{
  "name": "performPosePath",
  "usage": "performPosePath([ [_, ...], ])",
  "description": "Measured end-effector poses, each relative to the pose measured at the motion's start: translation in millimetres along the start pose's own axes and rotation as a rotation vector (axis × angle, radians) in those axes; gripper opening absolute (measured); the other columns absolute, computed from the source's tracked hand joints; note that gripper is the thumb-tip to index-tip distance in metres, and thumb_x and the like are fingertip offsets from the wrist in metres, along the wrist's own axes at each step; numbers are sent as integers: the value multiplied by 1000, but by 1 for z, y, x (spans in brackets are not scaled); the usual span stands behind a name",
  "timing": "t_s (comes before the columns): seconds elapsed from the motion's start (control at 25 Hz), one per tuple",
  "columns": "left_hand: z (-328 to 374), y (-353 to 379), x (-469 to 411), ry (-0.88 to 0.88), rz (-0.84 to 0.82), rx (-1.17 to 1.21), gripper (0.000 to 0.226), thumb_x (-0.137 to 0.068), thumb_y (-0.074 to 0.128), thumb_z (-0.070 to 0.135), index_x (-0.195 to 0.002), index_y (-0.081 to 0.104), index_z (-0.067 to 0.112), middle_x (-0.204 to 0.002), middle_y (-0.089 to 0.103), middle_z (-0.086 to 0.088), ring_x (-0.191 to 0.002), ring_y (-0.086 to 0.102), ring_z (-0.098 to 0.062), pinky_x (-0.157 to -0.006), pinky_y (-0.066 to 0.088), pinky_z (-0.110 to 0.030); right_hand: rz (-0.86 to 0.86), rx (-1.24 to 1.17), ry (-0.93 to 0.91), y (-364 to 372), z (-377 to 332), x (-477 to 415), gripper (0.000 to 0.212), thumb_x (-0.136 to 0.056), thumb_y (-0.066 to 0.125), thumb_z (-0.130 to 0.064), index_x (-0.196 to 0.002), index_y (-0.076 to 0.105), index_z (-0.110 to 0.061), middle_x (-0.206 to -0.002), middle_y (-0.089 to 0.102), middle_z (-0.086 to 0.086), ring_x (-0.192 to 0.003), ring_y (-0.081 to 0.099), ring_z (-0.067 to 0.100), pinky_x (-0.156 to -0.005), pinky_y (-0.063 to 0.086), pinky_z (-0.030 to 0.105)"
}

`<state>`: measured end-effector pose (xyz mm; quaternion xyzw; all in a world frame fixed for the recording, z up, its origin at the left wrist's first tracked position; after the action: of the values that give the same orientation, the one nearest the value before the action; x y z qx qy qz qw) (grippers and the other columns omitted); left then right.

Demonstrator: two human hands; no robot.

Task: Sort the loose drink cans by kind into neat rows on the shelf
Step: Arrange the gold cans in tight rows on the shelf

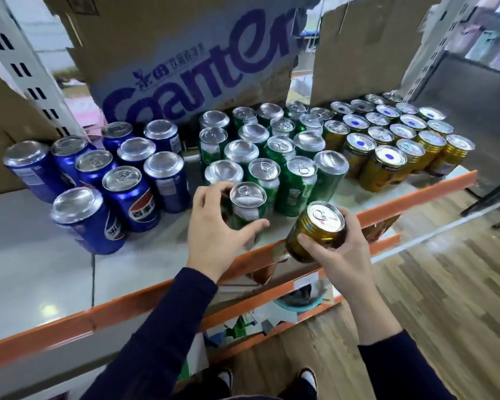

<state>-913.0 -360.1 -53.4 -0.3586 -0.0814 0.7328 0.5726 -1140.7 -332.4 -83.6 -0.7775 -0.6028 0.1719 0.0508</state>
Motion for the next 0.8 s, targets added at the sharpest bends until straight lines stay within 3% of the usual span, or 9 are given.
performPosePath([
  [0.12, 29, 12, 3, 53, 240, -192, 60, -67, 77, 44, -112, 56, 10, -110, 50, -6, -105, 47, -20, -94, 38, -29, -95, -7, -23, -35, 13, -25, 60, -59, 84, -42, -110, 52, -39, -103, 65, -24, -98, 63, -2, -76, 49, 10],
  [0.28, 78, 38, -1, 110, 398, -459, 39, -81, 65, 38, -111, 64, 13, -108, 61, -5, -104, 54, -27, -92, 33, -35, -186, 16, -105, -85, 22, -58, 59, -61, 80, -36, -113, 52, -30, -101, 64, -20, -94, 63, 0, -76, 47, 10],
  [0.36, 100, 60, -10, 177, 337, -498, 30, -86, 62, 31, -110, 66, 14, -107, 65, -3, -104, 57, -27, -93, 36, -37, -227, 59, -147, -109, 26, -80, 58, -63, 77, -29, -115, 49, -28, -101, 60, -25, -90, 62, -2, -74, 45, 8],
  [0.48, 118, 98, -26, 183, 105, -491, 36, -91, 57, 30, -120, 62, 9, -119, 62, -8, -115, 54, -28, -101, 39, -41, -261, 98, -200, -136, 30, -109, 59, -65, 76, -25, -118, 50, -25, -105, 61, -20, -93, 60, -6, -78, 43, 7],
  [0.56, 117, 120, -34, 126, -23, -544, 46, -96, 51, 34, -135, 52, 9, -137, 52, -10, -132, 42, -27, -114, 25, -41, -270, 180, -279, -143, 30, -126, 65, -69, 80, -25, -126, 49, -18, -115, 58, -12, -101, 53, -9, -86, 36, 2],
  [0.68, 111, 140, -36, 72, -52, -643, 55, -100, 40, 40, -146, 37, 10, -152, 36, -8, -143, 27, -22, -119, 4, -36, -288, 341, -415, -138, 25, -148, 70, -72, 82, -28, -130, 48, -11, -118, 52, -6, -108, 49, 3, -92, 32, 5],
  [0.8, 110, 144, -37, 61, -17, -659, 54, -99, 35, 40, -143, 42, 8, -149, 41, -9, -140, 32, -23, -118, 5, -34, -348, 475, -506, -120, 19, -165, 73, -71, 83, -31, -130, 47, -7, -123, 53, 7, -110, 50, 17, -89, 35, 13],
])
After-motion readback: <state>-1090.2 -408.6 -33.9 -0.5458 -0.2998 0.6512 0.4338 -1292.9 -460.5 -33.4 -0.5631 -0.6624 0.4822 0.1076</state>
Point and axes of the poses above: each hand's wrist, its own x-axis away from the middle knuckle, its own y-axis out of the palm, z = x × y, the point moved 5 cm from there along -x, towards the middle knuckle
